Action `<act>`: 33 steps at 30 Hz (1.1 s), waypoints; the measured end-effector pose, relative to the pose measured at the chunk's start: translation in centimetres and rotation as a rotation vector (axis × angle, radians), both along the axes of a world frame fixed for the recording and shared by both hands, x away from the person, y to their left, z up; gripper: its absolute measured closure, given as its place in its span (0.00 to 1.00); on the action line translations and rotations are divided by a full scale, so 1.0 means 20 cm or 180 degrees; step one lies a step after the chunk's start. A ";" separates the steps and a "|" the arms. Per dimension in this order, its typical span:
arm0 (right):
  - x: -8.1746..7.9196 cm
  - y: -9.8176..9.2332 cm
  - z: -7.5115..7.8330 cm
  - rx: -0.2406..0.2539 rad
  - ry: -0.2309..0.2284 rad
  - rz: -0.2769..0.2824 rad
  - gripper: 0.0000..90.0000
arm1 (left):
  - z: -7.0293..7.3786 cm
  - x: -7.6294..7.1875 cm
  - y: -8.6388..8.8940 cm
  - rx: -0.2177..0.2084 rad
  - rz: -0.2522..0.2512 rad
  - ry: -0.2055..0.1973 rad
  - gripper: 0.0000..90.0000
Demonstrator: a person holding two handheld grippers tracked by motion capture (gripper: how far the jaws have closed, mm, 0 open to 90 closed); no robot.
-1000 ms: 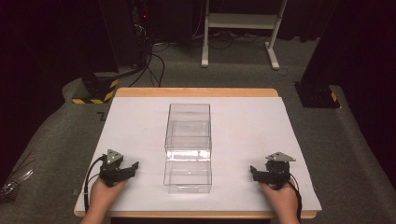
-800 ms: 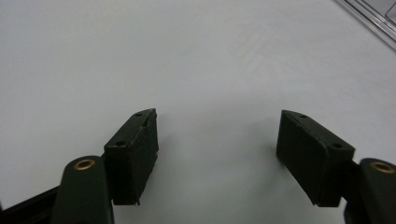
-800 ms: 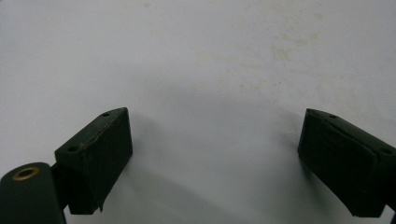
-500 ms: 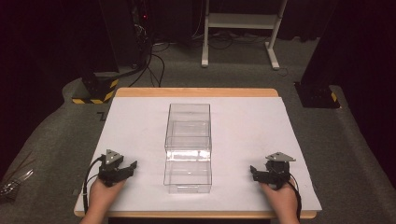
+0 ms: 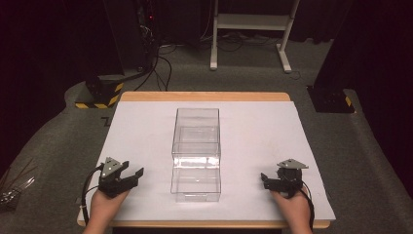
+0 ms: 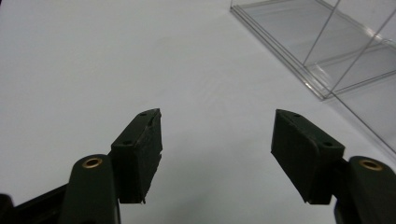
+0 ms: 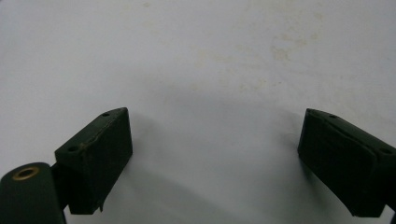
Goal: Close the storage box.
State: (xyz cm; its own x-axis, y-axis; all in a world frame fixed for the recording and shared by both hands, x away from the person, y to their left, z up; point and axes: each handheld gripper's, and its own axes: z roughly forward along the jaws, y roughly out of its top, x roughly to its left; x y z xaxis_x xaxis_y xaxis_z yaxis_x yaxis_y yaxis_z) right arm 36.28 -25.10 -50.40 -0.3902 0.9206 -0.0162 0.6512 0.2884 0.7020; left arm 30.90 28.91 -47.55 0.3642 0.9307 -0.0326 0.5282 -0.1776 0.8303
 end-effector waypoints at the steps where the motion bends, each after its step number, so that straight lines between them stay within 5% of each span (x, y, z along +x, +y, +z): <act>1: 0.00 0.00 0.00 0.0002 0.0002 0.0002 0.11 | 0.01 -0.01 -0.02 0.0028 -0.0030 -0.0011 0.38; 12: 0.00 0.00 0.00 -0.0004 -0.0001 0.0000 0.11 | 0.05 -0.06 -0.05 -0.0172 -0.0066 -0.0074 0.38; 15: 0.00 0.00 0.00 -0.0002 -0.0001 -0.0001 0.11 | 0.09 -0.09 -0.10 -0.0036 -0.0151 -0.0182 0.37; 20: 0.00 0.00 0.00 0.0000 0.0001 0.0000 0.11 | 0.13 -0.12 -0.12 -0.0203 -0.0220 -0.0230 0.37; 33: 0.00 0.00 0.00 0.0003 0.0001 0.0002 0.11 | 0.19 -0.21 -0.25 -0.0262 -0.0359 -0.0385 0.27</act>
State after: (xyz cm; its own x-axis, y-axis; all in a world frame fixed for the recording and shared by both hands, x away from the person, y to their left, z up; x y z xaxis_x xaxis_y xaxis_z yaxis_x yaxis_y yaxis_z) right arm 36.29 -25.12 -50.40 -0.3907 0.9204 -0.0153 0.6513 0.2882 0.7020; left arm 26.68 23.99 -43.70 0.4721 0.8797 -0.0567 0.4042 -0.1588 0.9008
